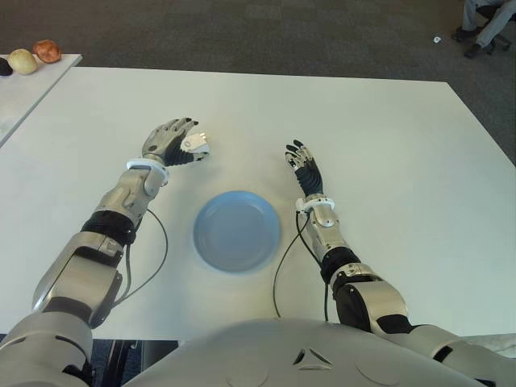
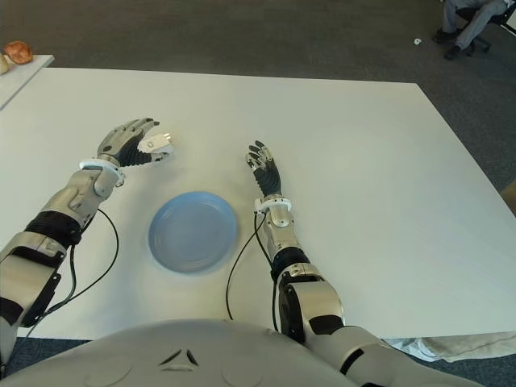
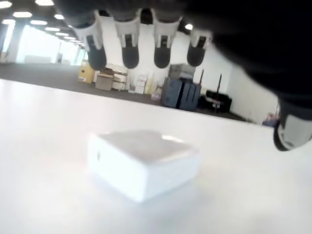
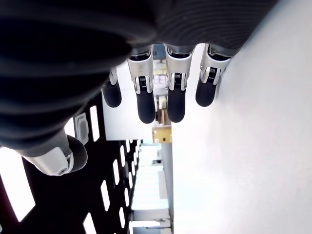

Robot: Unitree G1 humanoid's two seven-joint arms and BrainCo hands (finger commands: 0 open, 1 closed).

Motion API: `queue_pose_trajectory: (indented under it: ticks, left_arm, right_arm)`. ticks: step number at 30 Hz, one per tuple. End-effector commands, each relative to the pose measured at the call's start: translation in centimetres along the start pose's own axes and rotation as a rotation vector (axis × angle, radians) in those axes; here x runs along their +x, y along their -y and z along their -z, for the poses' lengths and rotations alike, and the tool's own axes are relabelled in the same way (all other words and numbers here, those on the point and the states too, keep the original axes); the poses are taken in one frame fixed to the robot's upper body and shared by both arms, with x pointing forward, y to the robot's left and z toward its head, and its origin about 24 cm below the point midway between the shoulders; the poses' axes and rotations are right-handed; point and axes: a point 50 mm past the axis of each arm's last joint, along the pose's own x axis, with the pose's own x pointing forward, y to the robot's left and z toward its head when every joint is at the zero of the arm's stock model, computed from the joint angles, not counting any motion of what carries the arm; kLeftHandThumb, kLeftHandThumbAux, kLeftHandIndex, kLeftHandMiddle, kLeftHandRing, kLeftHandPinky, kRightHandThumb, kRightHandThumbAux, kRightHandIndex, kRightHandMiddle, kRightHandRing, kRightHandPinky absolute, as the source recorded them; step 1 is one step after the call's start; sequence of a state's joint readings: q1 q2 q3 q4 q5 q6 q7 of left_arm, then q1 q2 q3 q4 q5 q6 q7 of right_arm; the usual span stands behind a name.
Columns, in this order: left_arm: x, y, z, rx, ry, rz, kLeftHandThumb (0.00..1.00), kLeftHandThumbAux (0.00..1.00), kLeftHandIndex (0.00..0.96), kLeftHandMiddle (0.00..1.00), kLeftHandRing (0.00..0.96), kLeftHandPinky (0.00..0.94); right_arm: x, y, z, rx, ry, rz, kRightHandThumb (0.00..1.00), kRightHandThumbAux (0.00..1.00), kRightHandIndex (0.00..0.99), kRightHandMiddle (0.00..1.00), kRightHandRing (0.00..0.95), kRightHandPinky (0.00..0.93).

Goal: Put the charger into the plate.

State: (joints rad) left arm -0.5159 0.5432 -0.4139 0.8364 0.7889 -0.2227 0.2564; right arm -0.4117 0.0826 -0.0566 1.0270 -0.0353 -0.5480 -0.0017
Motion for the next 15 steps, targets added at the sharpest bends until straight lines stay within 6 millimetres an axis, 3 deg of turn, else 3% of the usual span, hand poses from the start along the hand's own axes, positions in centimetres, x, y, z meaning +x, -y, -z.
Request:
queue_pose_trajectory:
  ticks: [1, 15]
  left_arm:
    - [0.4, 0.1, -0.3, 0.067, 0.043, 0.009, 0.040, 0.357, 0.000, 0.000, 0.000, 0.000]
    - [0.2, 1.6, -0.6, 0.212, 0.109, 0.033, 0.053, 0.365, 0.000, 0.000, 0.000, 0.000]
  right_arm:
    - [-2.1, 0.1, 3.4, 0.011, -0.172, 0.011, 0.000, 0.518, 0.107, 0.195, 0.163, 0.130]
    - [-2.2, 0.0, 3.3, 0.003, -0.164, 0.011, 0.000, 0.525, 0.097, 0.205, 0.172, 0.128]
